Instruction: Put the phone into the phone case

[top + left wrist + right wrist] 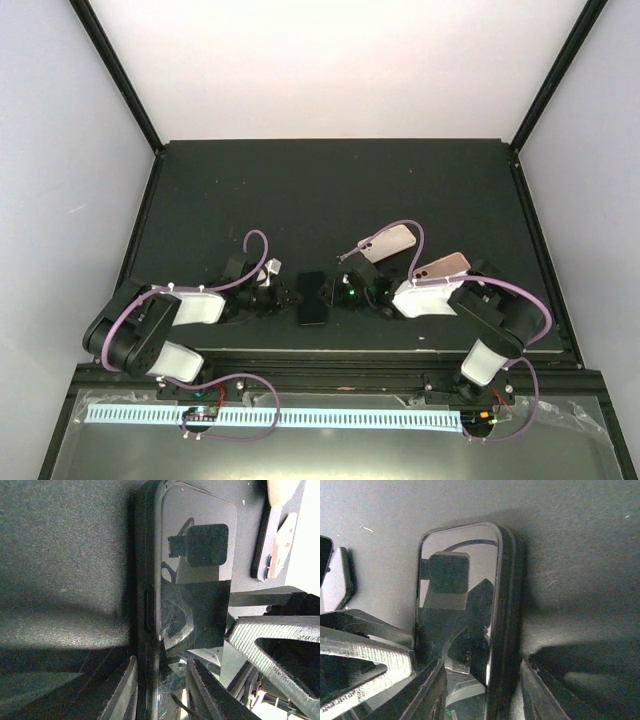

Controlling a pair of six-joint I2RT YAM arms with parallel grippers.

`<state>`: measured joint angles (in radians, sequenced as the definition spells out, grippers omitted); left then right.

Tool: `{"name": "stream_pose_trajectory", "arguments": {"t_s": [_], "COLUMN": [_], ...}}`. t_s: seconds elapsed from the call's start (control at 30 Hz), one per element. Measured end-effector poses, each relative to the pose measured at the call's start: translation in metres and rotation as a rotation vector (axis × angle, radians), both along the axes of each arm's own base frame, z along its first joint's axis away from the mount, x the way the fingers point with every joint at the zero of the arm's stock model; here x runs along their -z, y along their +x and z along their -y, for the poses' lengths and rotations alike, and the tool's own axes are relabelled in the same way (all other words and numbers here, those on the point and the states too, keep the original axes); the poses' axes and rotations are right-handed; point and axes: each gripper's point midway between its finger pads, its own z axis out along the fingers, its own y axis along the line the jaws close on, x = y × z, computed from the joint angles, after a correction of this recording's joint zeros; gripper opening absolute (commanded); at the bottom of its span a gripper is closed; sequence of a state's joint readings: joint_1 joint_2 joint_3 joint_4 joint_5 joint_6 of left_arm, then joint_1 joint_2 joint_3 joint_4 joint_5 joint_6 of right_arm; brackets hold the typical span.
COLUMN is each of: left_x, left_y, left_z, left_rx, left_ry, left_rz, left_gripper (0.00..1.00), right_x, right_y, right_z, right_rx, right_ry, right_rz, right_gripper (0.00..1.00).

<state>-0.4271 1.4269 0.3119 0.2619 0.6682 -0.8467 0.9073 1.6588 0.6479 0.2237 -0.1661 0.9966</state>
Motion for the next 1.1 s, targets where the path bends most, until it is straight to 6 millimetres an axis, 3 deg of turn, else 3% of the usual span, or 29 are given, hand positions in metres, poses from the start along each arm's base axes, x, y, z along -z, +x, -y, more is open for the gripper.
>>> {"name": "stream_pose_trajectory", "arguments": {"t_s": [0.4,0.87,1.1], "left_x": [0.002,0.002,0.001], "left_y": [0.001,0.001,0.001], "left_z": [-0.001,-0.001,-0.001], "left_rx": [-0.005,0.0,0.005], "left_ry": [0.007,0.007,-0.001], "left_rz": [-0.001,0.006,0.01], "left_gripper": [0.25,0.25,0.37], "right_x": [-0.003,-0.007,-0.013], "right_y": [0.003,-0.004,-0.005], "right_z": [-0.013,-0.011,-0.011], "right_rx": [-0.002,0.037,0.041], "right_ry": [0.091,0.23,0.287], "right_rz": [-0.026,-0.088,-0.104], "right_gripper": [0.47,0.47,0.47]}}
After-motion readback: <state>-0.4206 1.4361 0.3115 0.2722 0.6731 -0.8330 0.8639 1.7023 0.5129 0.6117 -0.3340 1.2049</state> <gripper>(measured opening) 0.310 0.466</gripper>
